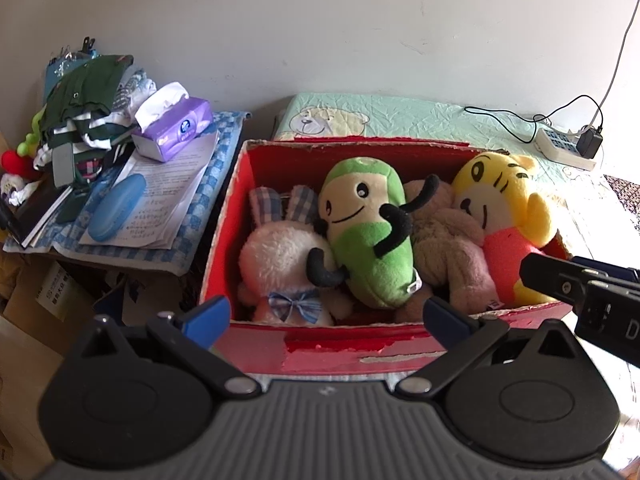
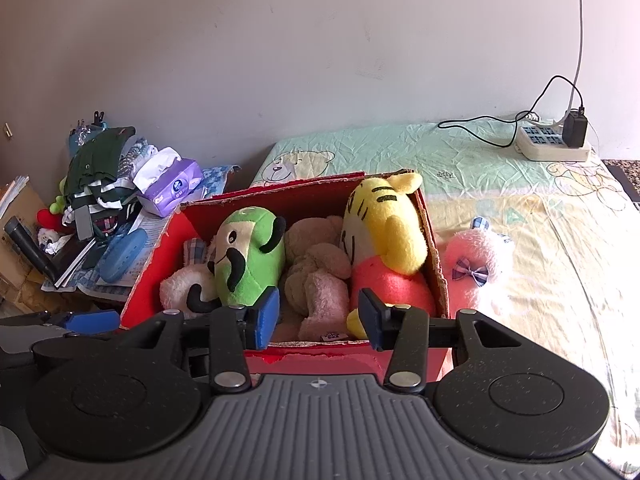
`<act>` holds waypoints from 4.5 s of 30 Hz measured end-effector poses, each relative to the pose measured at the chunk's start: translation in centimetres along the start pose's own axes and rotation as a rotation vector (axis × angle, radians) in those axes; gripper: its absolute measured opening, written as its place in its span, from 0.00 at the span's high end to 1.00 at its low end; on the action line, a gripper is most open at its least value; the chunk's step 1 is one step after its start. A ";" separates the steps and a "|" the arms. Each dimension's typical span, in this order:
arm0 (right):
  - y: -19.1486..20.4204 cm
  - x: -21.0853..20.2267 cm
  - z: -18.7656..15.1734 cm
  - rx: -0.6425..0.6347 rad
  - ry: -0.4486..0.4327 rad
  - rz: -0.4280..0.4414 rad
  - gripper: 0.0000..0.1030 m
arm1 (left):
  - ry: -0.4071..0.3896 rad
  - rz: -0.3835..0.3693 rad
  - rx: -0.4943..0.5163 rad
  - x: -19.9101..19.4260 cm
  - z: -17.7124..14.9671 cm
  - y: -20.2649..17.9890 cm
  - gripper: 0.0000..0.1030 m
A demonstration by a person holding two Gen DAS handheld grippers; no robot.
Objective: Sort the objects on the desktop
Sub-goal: 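Open the right gripper to release the green bean plush, then withdraw the right gripper back from the red box, then move the right gripper toward the white bunny with plaid ears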
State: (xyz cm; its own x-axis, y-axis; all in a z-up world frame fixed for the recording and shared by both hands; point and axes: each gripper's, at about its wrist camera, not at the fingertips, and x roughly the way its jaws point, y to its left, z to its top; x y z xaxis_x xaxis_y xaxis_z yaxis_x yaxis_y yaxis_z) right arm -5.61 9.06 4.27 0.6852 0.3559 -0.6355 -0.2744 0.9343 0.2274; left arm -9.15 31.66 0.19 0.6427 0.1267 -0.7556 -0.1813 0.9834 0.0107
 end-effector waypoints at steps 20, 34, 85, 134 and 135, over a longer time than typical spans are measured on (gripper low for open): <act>-1.3 -1.1 -1.5 -0.101 0.068 0.074 0.42 | 0.079 0.090 -0.097 -0.2 -2.8 -1.3 0.00; -3.5 -1.5 -2.9 -0.036 0.102 0.055 0.37 | 0.114 0.117 -0.044 -0.1 -4.1 -3.4 0.00; -12.5 1.2 -3.6 0.032 0.311 0.026 0.36 | 0.300 0.075 0.064 4.9 -6.2 -13.8 0.00; -27.9 9.1 1.0 0.271 0.375 0.328 0.49 | 0.118 -0.242 0.207 8.2 -6.3 -27.5 0.00; -27.9 9.6 1.1 0.273 0.382 0.334 0.49 | 0.115 -0.244 0.213 8.3 -6.2 -27.5 0.00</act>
State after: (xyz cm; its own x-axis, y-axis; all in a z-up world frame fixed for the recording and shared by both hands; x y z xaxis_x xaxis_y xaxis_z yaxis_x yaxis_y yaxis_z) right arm 9.35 -13.53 -7.36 0.2850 0.6479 -0.7064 -0.2154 0.7614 0.6114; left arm -3.43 4.85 -10.48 0.5575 -0.1195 -0.8215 0.1351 0.9894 -0.0523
